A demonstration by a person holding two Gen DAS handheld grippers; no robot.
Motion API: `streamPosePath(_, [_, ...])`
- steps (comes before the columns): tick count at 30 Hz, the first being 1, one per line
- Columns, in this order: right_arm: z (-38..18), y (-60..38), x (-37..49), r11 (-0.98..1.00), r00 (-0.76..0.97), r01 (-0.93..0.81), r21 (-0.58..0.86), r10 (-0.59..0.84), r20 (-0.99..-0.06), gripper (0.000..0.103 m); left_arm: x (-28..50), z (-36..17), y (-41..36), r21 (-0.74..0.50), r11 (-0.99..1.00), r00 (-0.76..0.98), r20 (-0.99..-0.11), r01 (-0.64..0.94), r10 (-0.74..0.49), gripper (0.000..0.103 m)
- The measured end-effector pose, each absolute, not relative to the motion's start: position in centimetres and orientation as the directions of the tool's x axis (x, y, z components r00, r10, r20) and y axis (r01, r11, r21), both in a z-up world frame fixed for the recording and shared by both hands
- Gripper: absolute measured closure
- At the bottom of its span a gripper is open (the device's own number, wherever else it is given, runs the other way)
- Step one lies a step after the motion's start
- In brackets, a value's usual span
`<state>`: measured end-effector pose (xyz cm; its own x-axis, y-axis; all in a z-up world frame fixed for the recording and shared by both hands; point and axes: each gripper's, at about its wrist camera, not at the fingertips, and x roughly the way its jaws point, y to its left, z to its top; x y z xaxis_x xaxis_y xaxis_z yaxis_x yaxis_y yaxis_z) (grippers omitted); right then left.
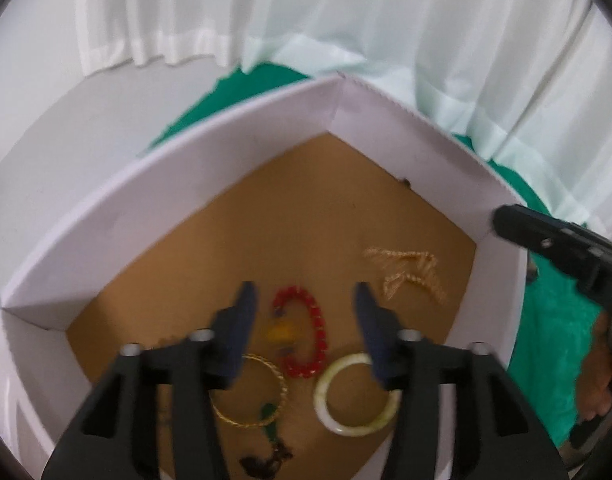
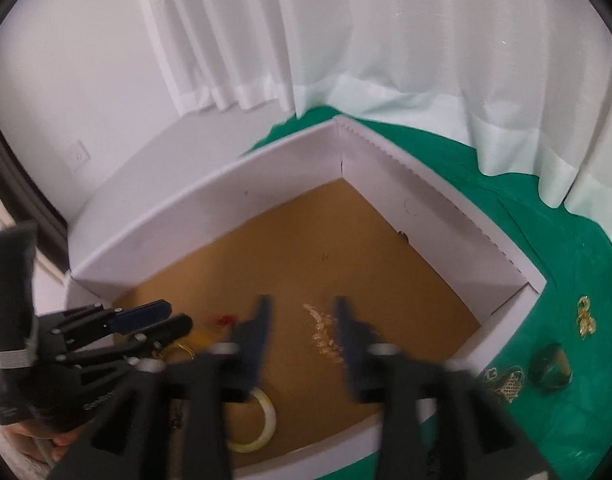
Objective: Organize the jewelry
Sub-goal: 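Carry the red bracelet and gold chain into the white tray and open both grippers, then move the left gripper to the black bead bracelet and grasp it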
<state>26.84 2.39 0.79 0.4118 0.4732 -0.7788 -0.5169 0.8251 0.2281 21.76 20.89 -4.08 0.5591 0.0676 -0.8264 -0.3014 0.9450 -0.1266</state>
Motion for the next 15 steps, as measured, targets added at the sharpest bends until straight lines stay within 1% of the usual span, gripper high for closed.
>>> streamPosePath(1, [1.4, 1.8, 26.7, 0.827, 0.424, -0.51, 0.237, 0.481, -0.768, 0.059, 21.3, -3.7, 21.1, -0.125, 0.943, 0.566, -0.821, -0.308, 0.077, 0.033])
streamPosePath(2, [1.8, 1.5, 26.6, 0.828, 0.433, -0.506, 0.24, 0.485, -0.76, 0.059, 20.6, -3.1, 21.1, -0.131, 0.94, 0.578, -0.812, -0.314, 0.08, 0.031])
streamPosePath(6, [3.3, -1.2, 25.3, 0.838, 0.476, -0.487, 0.246, 0.491, -0.73, 0.059, 18.8, -1.6, 20.2, -0.153, 0.943, 0.608, -0.791, -0.296, 0.062, 0.027])
streamPosePath(8, [3.6, -2.6, 24.3, 0.841, 0.492, -0.485, 0.238, 0.488, -0.721, 0.059, 17.5, -0.7, 18.9, -0.15, 0.952, 0.627, -0.777, -0.268, 0.054, 0.023])
streamPosePath(15, [5.0, -11.6, 20.8, 0.891, 0.566, -0.409, 0.198, 0.417, -0.711, 0.059, 14.0, 1.2, 13.0, -0.15, 0.978, 0.663, -0.748, -0.142, -0.019, 0.018])
